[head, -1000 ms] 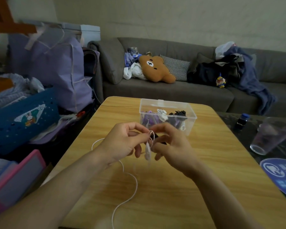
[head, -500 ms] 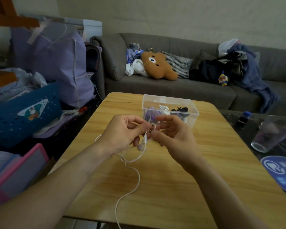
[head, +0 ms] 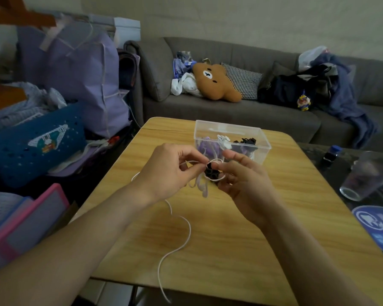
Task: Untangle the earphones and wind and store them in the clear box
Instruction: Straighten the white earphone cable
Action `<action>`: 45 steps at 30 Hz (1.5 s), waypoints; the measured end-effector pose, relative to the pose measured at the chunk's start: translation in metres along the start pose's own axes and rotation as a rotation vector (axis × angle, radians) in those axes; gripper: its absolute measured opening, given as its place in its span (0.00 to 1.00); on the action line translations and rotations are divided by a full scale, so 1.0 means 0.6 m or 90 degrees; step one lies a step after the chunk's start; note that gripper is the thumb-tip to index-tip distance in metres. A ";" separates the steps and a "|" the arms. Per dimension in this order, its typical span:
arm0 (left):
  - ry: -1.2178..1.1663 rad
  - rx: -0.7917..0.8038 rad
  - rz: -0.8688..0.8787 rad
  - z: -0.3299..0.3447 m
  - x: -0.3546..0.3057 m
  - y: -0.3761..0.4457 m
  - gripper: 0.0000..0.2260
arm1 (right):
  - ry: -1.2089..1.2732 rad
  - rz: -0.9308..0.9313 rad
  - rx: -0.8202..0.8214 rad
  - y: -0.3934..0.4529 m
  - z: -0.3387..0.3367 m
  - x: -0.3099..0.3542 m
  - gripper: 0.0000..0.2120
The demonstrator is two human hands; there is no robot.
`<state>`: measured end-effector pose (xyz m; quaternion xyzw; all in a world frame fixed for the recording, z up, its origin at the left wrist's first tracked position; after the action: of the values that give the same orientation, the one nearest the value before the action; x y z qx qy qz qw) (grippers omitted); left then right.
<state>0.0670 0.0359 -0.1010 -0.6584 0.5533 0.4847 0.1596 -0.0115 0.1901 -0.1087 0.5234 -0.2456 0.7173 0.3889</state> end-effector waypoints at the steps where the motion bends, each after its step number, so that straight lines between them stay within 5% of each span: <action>1: -0.024 0.024 -0.015 0.001 0.000 0.001 0.07 | 0.012 0.008 -0.011 0.001 -0.001 -0.002 0.13; 5: -0.116 0.091 -0.048 0.002 0.004 0.002 0.06 | -0.108 -0.027 -0.059 0.005 -0.008 -0.009 0.09; 14: -0.094 0.030 -0.125 -0.014 0.040 0.012 0.09 | -0.615 -0.143 0.068 0.013 -0.010 -0.021 0.11; 21: -0.218 0.079 -0.146 0.004 0.019 0.003 0.07 | -0.662 -0.193 0.147 0.010 0.007 -0.033 0.11; 25: -0.220 0.037 -0.144 -0.004 0.023 0.009 0.07 | -0.607 -0.222 0.088 0.010 0.009 -0.030 0.03; 28: -0.166 0.006 -0.153 -0.013 0.033 0.010 0.06 | -0.497 -0.178 0.057 0.013 0.000 -0.019 0.02; 32: -0.204 0.012 -0.144 -0.012 0.030 0.008 0.06 | -0.469 -0.075 0.157 0.010 -0.004 -0.027 0.07; 39: -0.555 0.190 -0.241 -0.013 -0.001 0.008 0.07 | -0.442 -0.132 0.109 0.014 0.005 -0.041 0.19; 42: -0.462 0.185 -0.228 -0.024 -0.003 0.007 0.07 | -0.499 -0.145 0.142 0.016 0.005 -0.038 0.07; 45: -0.036 0.103 -0.132 -0.048 0.007 0.005 0.06 | -0.533 -0.105 0.179 0.014 -0.002 -0.035 0.07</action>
<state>0.0772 0.0110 -0.0897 -0.6832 0.5147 0.4377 0.2769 -0.0161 0.1799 -0.1285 0.8340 -0.2396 0.4369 0.2369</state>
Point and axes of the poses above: each hand's wrist, its own y-axis towards the middle knuckle, its own z-axis out of the palm, x = y × z, the point moved 3 cm from there along y, towards the middle knuckle, and after that the axes turned 6 degrees about -z, right-handed, at the moved point
